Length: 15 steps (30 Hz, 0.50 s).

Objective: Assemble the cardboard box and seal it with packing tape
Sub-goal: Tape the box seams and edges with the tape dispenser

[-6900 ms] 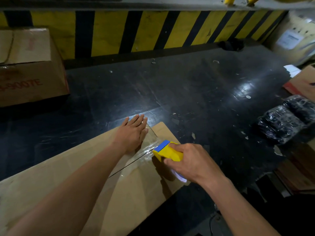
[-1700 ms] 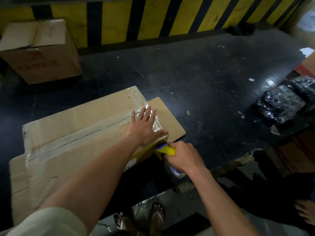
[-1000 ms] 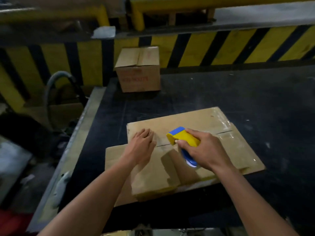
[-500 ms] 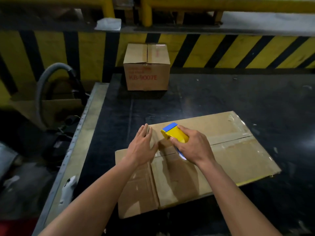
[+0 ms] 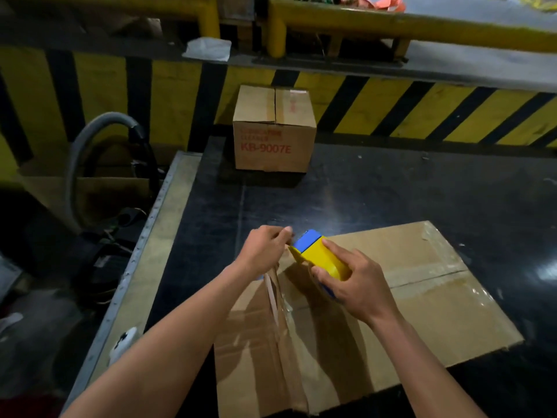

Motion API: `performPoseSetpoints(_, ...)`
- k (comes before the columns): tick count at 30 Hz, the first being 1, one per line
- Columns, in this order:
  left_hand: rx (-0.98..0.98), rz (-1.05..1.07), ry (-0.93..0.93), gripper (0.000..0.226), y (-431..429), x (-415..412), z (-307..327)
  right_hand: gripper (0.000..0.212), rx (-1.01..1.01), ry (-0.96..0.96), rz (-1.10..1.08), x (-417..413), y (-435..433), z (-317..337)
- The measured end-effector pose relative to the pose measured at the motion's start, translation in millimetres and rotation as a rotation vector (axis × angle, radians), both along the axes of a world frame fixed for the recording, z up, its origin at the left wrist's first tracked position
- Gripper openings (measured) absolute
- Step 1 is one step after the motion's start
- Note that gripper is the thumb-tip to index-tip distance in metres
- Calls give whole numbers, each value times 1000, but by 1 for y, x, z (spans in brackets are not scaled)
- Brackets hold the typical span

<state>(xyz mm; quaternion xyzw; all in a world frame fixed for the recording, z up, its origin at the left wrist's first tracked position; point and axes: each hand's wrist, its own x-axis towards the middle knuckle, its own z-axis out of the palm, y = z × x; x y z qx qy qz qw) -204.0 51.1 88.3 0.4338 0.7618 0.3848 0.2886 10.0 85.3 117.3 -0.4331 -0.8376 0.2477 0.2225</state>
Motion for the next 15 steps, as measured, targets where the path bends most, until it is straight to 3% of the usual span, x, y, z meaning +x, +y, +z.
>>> performPoseSetpoints(4,-59,-104,-480,32,13,-10,22,64,47,35,31,-6,4,2)
performPoseSetpoints(11,-214,-146,-785,35,19,-41,8,65,11,128,49,-9,8,12)
performPoseSetpoints(15,-261,-291,-910,41,16,-51,13,67,-3,154,54,-12,7,15)
